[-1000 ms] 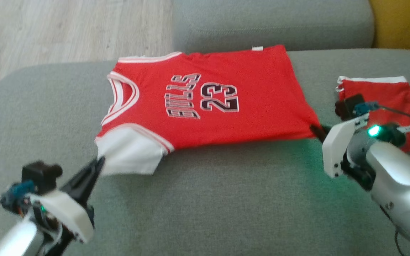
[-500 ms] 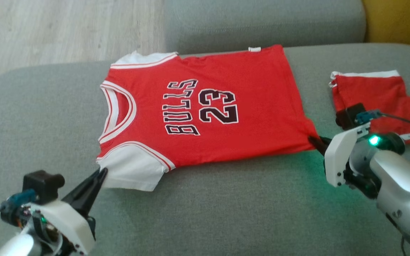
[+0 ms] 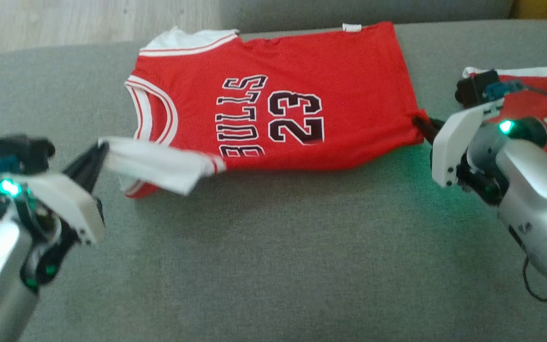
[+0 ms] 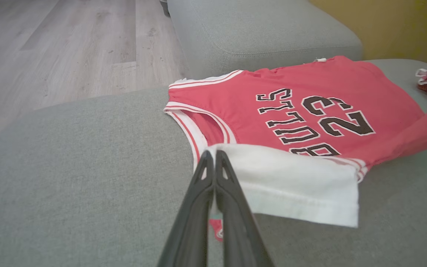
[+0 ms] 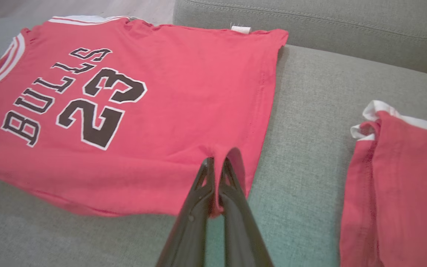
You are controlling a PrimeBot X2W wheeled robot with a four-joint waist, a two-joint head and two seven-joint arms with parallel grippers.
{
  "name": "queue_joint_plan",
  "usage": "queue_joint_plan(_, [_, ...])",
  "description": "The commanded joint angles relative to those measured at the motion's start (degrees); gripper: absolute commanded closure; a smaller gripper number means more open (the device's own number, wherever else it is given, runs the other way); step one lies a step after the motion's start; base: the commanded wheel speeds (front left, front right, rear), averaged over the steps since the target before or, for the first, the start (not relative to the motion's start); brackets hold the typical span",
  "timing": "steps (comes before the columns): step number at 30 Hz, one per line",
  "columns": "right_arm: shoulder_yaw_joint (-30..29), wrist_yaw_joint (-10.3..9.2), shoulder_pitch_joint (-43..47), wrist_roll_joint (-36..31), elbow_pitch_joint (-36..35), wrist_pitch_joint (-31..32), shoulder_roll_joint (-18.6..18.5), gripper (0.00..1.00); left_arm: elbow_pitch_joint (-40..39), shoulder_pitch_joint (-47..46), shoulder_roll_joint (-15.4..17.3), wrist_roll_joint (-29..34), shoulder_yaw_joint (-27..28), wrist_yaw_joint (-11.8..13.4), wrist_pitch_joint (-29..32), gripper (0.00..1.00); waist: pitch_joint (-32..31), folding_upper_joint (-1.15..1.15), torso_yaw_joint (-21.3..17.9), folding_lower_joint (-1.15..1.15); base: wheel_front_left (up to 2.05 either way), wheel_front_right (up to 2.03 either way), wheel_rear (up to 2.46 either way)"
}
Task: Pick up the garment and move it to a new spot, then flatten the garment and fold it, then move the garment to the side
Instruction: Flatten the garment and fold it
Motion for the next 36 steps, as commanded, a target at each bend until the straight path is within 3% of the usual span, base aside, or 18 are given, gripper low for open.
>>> queue_joint_plan(1, [-0.4,-0.05,-2.4,-0.8,0.0,0.2,0.4,1.0,0.2,-5.8,2.0,1.0,2.5,-0.6,0.5,1.0,1.4,0.0,0.1,-0.01,0.0,0.0,0.0])
queue_joint_plan(9, [-0.3,-0.05,-8.5,-2.3,5.7,0.4,3.3,1.0,11.3,-17.2,0.0,5.0,-0.8,-3.5,2.2,1.0,6.0,0.0,-0.7,-0.01,0.0,0.0,0.0])
queue_joint_plan(20, [1.2,-0.05,-13.0,-3.1,10.4,-1.0,6.1,1.0,22.6,-26.8,-3.5,9.4,-5.2,-5.6,-1.3,1.0,10.3,0.0,-1.8,-0.01,0.0,0.0,0.0])
queue_joint_plan(21, [1.2,-0.05,-13.4,-3.2,11.0,-1.1,6.2,1.0,23.5,-27.7,-4.0,9.8,-5.6,-5.7,-2.1,0.94,10.5,0.0,-1.8,-0.01,0.0,0.0,0.0])
queue_joint_plan(22, [1.2,-0.05,-14.0,-3.6,11.7,-2.0,6.2,0.85,24.4,-28.7,-4.4,10.3,-5.8,-5.8,-3.2,0.38,10.8,0.0,-1.8,-0.01,0.0,0.0,0.0])
queue_joint_plan(23, [1.0,-0.05,-14.7,-4.1,12.5,-3.5,6.3,0.02,25.3,-29.6,-4.9,10.8,-5.9,-5.8,-4.6,0.0,11.0,0.0,-1.8,-0.01,0.0,0.0,0.0])
queue_joint_plan(28, [-1.7,-0.05,-17.2,-4.7,15.8,-12.1,7.7,0.0,29.1,-33.3,-7.9,12.3,-3.7,-3.0,-16.5,0.0,11.0,0.0,-1.6,-0.01,0.0,0.0,0.0])
queue_joint_plan(32, [-4.0,-0.05,-17.9,-5.8,17.0,-23.8,8.4,0.0,30.8,-33.6,-10.5,10.9,-0.7,-1.5,-27.0,0.0,9.1,0.0,-1.2,-0.01,0.0,0.0,0.0])
queue_joint_plan(36, [-7.0,-0.05,-17.3,-8.1,16.6,-29.6,9.1,0.0,29.1,-30.8,-12.2,9.5,2.4,-1.1,-31.6,0.0,6.2,0.0,-0.9,-0.01,0.0,0.0,0.0])
